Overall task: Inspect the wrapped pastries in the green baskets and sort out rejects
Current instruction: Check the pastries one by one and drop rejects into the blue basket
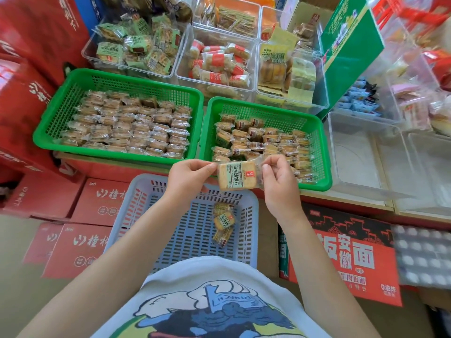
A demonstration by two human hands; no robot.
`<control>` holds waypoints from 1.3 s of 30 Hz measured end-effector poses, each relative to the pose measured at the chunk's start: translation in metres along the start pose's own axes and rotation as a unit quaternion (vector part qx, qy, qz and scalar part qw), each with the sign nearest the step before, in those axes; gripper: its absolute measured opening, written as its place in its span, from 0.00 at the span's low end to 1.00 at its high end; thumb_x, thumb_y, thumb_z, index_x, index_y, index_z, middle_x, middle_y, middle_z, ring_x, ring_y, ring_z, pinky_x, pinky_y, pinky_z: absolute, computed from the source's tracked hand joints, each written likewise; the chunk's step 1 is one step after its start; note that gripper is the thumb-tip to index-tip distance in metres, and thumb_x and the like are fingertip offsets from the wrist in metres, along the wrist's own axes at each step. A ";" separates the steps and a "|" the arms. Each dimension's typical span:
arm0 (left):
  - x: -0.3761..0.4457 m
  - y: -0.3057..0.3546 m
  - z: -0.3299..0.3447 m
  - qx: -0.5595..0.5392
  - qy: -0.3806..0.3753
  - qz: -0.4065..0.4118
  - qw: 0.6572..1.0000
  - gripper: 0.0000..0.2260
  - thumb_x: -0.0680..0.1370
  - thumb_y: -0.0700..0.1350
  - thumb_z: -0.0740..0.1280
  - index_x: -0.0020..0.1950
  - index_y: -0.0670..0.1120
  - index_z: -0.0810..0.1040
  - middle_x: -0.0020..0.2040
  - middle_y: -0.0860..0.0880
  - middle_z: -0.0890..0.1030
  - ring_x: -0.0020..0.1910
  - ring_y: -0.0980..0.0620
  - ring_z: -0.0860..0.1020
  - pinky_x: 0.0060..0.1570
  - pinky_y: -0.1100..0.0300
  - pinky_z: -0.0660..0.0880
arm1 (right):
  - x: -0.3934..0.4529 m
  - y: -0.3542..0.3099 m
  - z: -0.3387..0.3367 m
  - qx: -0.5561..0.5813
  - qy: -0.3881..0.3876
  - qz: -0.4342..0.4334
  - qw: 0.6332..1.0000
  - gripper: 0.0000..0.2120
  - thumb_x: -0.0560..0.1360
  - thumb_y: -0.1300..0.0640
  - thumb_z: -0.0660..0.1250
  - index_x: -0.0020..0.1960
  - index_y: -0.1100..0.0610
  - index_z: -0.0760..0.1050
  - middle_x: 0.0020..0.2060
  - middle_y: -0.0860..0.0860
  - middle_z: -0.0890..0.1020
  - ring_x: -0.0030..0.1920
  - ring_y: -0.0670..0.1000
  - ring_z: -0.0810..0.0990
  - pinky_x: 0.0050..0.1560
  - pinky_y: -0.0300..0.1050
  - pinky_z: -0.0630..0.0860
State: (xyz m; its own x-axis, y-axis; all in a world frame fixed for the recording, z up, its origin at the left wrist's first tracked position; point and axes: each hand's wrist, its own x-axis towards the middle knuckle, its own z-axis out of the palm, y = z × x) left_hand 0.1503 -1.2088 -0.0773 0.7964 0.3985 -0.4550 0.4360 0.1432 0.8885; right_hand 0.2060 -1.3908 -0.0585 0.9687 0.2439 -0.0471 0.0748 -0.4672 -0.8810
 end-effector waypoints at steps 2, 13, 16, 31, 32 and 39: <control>-0.001 0.002 -0.001 0.027 -0.031 -0.004 0.999 0.05 0.81 0.43 0.68 0.48 0.45 0.83 0.42 0.51 0.87 0.41 0.55 0.86 0.33 0.62 0.78 | -0.001 0.002 -0.004 0.001 0.006 -0.010 1.000 0.07 0.84 0.62 0.56 0.49 0.55 0.70 0.44 0.64 0.76 0.42 0.61 0.74 0.41 0.57 0.73; -0.010 0.012 0.001 -0.108 -0.236 -0.026 0.965 0.06 0.85 0.42 0.59 0.51 0.43 0.74 0.43 0.44 0.84 0.43 0.48 0.83 0.36 0.61 0.78 | 0.005 0.008 -0.019 0.212 0.008 0.112 0.971 0.10 0.84 0.63 0.57 0.48 0.53 0.72 0.40 0.56 0.80 0.34 0.51 0.76 0.29 0.41 0.69; -0.011 0.013 0.003 -0.140 -0.235 -0.015 0.962 0.06 0.85 0.42 0.58 0.51 0.43 0.72 0.38 0.44 0.83 0.38 0.47 0.84 0.32 0.61 0.78 | 0.007 0.004 -0.016 0.297 -0.009 0.140 0.944 0.10 0.85 0.63 0.55 0.47 0.55 0.70 0.39 0.57 0.78 0.29 0.48 0.70 0.25 0.37 0.64; 0.008 0.002 -0.003 -0.121 -0.188 -0.014 0.975 0.07 0.87 0.45 0.56 0.52 0.47 0.70 0.34 0.44 0.82 0.33 0.47 0.84 0.34 0.56 0.78 | 0.030 0.002 0.000 0.303 -0.047 0.233 0.923 0.18 0.81 0.48 0.61 0.59 0.62 0.76 0.28 0.46 0.79 0.25 0.45 0.68 0.30 0.40 0.70; 0.011 0.002 -0.005 -0.101 -0.185 -0.007 0.978 0.06 0.86 0.45 0.56 0.52 0.47 0.70 0.34 0.44 0.82 0.33 0.47 0.83 0.34 0.55 0.78 | 0.032 0.005 -0.002 0.290 -0.077 0.240 0.923 0.21 0.78 0.44 0.63 0.58 0.61 0.78 0.30 0.48 0.80 0.26 0.45 0.69 0.31 0.40 0.72; 0.051 -0.009 -0.005 0.051 -0.131 0.022 0.990 0.06 0.85 0.45 0.60 0.60 0.51 0.74 0.50 0.49 0.85 0.50 0.46 0.84 0.55 0.44 0.79 | 0.055 0.020 -0.004 0.234 -0.134 0.262 0.927 0.09 0.76 0.58 0.71 0.55 0.60 0.80 0.49 0.57 0.84 0.33 0.47 0.76 0.39 0.41 0.79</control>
State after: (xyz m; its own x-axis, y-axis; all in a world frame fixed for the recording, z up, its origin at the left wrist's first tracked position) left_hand 0.1847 -1.1853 -0.1084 0.8914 0.1518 -0.4271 0.4273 0.0330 0.9035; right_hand 0.2617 -1.3901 -0.0769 0.7449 0.3182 -0.5865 -0.5610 -0.1771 -0.8086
